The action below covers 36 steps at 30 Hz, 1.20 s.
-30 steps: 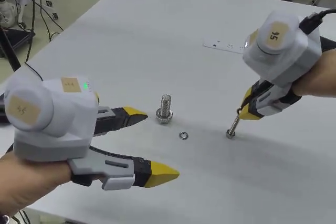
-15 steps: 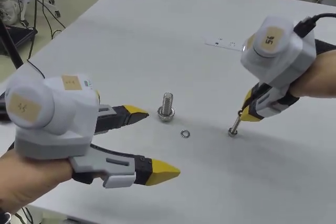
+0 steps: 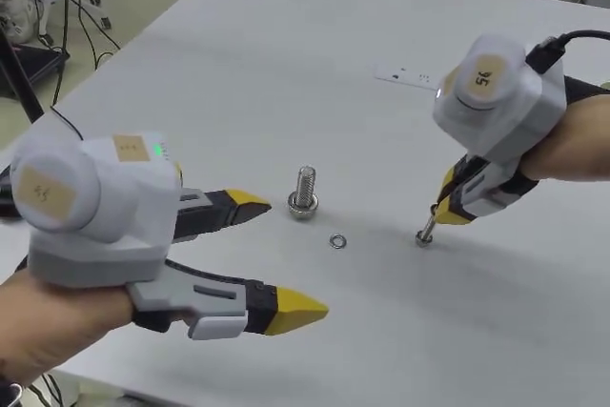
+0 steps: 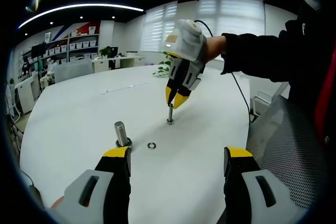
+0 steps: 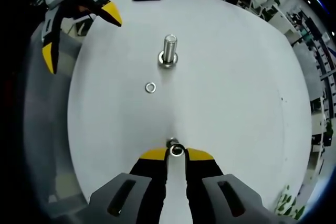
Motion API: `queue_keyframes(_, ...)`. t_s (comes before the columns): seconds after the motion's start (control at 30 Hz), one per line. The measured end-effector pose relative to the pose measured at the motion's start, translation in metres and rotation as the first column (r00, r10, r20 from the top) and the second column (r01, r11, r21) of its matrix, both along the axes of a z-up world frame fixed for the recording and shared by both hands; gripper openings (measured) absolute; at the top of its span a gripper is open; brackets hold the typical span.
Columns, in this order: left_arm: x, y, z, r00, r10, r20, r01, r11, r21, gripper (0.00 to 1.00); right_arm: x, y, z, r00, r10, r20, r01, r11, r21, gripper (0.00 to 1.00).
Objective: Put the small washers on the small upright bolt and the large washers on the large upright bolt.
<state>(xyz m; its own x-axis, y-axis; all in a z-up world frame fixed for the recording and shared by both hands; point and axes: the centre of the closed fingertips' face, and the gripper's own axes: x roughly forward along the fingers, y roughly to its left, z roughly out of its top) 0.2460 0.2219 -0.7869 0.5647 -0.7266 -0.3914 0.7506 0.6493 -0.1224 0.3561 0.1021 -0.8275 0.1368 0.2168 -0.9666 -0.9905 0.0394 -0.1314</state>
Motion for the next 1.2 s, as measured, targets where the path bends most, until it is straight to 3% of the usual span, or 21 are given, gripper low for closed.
queue_keyframes(0.83, -0.002, 0.003, -0.001, 1.000, 0.004, -0.004, -0.004, 1.000, -0.002, 0.72, -0.004, 0.002, -0.034, 0.999, 0.001, -0.051, -0.002, 0.999, -0.036, 0.14)
queue_keyframes(1.2, -0.004, 0.003, -0.001, 1.000, 0.005, -0.005, -0.005, 1.000, -0.002, 0.72, -0.006, 0.003, -0.040, 0.998, 0.006, -0.059, -0.009, 0.999, -0.051, 0.14)
